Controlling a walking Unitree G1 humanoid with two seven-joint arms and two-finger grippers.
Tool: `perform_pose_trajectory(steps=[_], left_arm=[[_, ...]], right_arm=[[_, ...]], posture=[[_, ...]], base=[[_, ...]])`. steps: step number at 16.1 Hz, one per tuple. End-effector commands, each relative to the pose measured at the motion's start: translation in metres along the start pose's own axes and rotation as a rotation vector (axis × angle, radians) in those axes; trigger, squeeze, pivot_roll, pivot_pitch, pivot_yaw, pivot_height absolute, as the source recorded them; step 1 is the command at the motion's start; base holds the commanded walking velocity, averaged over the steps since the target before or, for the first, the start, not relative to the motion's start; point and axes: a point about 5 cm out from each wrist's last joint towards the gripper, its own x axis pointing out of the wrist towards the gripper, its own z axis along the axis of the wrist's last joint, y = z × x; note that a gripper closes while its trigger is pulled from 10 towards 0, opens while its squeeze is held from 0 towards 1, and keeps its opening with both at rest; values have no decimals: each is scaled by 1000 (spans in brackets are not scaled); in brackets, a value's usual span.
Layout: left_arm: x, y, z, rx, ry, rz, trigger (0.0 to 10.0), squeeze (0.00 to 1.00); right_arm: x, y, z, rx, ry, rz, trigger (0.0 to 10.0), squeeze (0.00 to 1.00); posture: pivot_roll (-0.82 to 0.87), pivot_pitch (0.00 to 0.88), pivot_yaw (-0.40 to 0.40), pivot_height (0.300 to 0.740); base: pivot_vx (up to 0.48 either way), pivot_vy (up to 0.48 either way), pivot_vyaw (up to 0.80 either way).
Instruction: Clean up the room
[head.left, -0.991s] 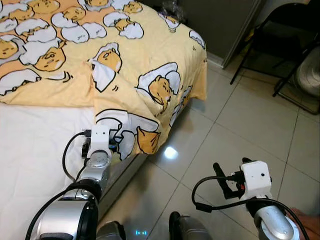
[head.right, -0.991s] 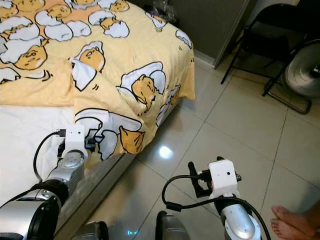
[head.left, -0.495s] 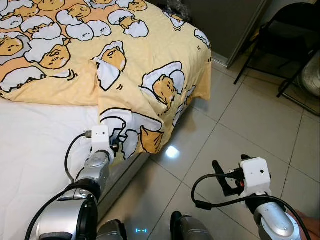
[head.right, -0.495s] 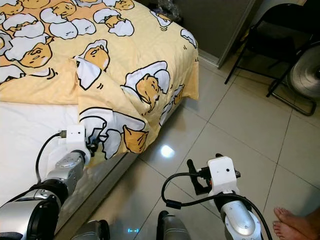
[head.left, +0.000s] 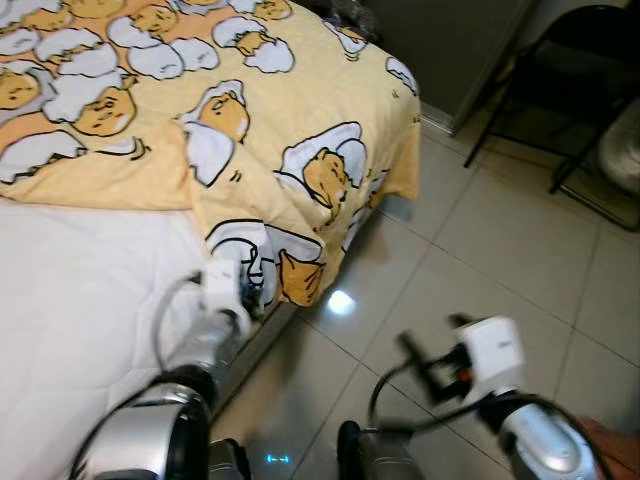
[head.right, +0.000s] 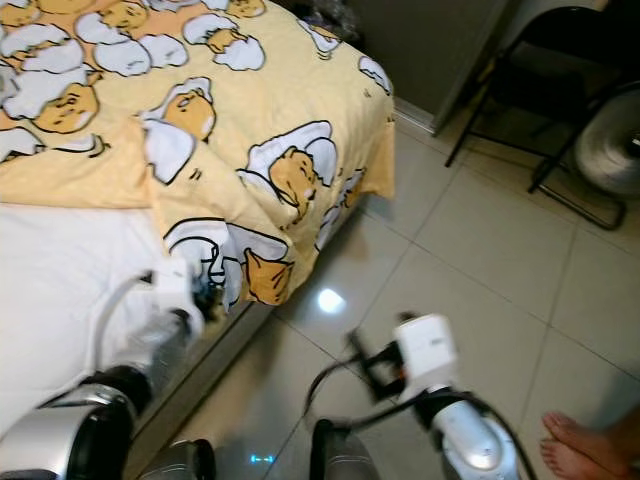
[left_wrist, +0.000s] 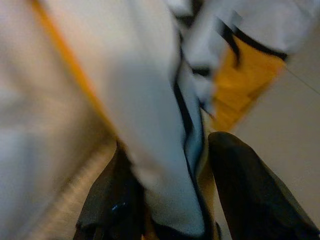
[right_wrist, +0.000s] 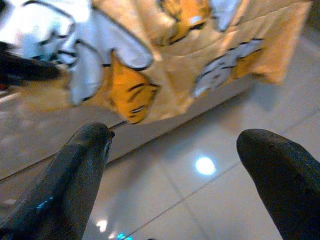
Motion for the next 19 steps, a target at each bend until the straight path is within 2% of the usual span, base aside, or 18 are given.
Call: perform_pose_trajectory(steps=[1,6,9,12,16,19], left_arm=[[-2,2,-9,-9,32,-2,0,0],[-1,0,-6,-91,8,-61,0,0],[-4,9,-8,-109,3,-71,0,0],[-5,12,-6,-21,-27,-129,0,0],[-7,15,1,50,-71,-209,0,0],[-14,27,-4,171,-79,-291,0,0]], right_arm=[[-4,1,-2,-1,25,39,10000,114],[-3,-4,0,-14,28,51,10000,118],[-4,-4,-2,-11,36,45,10000,114],[-1,-4,-2,-11,37,49,10000,118],[6,-8,0,-14,23,37,10000,114],[18,-11,5,-13,-2,31,10000,114]], posture=[[-233,186,-102,730],[-225,192,-101,730],[-220,190,-98,730],[-208,183,-95,730],[-190,164,-82,730],[-150,134,-73,730]], base=[[0,0,0],[0,0,0],[0,0,0],[0,0,0],[0,0,0],[0,0,0]])
